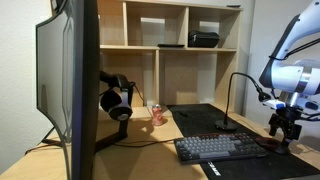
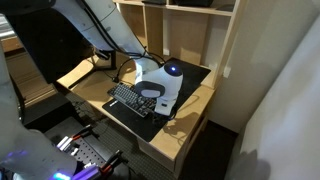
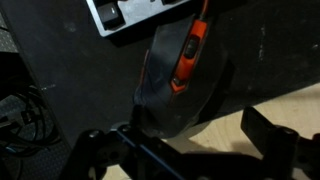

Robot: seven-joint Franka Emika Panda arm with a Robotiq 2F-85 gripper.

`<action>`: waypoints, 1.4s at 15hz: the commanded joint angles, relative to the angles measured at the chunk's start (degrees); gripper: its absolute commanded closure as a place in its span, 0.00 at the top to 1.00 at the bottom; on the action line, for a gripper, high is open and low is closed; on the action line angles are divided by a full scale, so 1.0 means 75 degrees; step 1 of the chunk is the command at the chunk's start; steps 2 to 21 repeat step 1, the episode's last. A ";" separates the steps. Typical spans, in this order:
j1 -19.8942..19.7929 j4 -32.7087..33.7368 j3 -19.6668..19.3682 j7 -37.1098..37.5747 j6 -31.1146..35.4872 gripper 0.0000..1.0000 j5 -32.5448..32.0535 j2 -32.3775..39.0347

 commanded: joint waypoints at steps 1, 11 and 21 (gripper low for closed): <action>0.0038 0.0006 -0.0039 0.0005 -0.0021 1.00 0.0000 -0.0004; 0.0038 0.0006 -0.0039 0.0005 -0.0021 1.00 0.0000 -0.0004; 0.0038 0.0006 -0.0039 0.0005 -0.0021 1.00 0.0000 -0.0004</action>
